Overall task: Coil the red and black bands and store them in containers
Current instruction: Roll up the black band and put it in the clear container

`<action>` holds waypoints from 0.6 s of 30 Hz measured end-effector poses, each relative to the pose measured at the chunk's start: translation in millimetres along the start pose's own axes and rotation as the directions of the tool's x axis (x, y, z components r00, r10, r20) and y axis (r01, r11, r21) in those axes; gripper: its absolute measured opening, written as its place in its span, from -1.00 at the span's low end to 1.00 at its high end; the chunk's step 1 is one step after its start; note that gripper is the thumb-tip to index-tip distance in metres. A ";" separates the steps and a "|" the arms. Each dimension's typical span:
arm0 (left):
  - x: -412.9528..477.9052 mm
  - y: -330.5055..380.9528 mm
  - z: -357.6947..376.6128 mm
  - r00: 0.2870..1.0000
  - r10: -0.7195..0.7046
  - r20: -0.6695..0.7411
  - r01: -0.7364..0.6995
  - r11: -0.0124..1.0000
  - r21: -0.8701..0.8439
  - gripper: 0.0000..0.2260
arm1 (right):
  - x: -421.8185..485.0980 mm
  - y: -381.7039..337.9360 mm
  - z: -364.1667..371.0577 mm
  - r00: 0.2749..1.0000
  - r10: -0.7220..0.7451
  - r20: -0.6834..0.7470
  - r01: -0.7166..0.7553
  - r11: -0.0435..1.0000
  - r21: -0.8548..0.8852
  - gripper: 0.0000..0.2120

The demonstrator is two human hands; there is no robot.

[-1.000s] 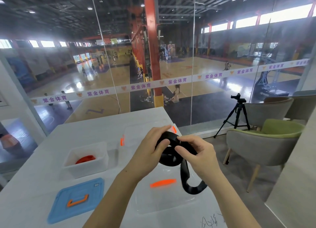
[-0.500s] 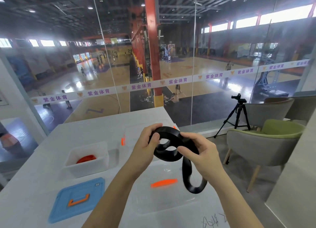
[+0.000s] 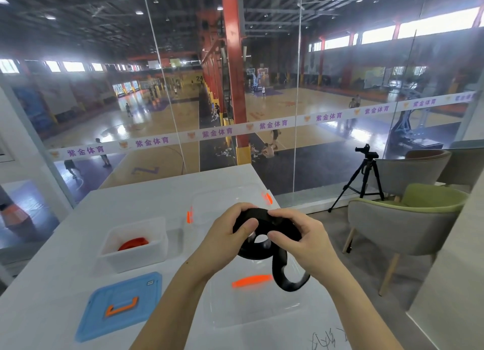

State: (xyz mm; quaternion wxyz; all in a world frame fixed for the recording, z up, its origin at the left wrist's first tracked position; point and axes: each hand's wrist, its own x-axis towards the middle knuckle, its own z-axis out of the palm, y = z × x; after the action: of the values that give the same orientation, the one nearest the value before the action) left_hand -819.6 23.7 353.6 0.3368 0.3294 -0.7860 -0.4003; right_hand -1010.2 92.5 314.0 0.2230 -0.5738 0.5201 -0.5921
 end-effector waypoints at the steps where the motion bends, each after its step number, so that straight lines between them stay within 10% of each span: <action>1: -0.5 -0.3 0.5 1.000 -0.009 -0.008 0.009 1.000 -0.015 -0.85 | 0.4 0.7 -0.3 1.000 0.002 0.006 -0.002 1.000 0.001 -0.60; 18: 7.0 -2.5 -9.9 0.921 -0.043 -0.387 -0.066 0.963 -0.262 -0.83 | 0.4 43.1 -26.7 0.945 0.324 0.042 -0.312 0.857 0.410 -0.83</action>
State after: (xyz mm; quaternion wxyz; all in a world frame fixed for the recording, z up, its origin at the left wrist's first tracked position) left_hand -815.0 13.0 357.7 0.5304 0.3487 -0.6432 -0.4282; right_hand -1048.9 86.3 282.0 0.4257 -0.4116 0.4745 -0.6513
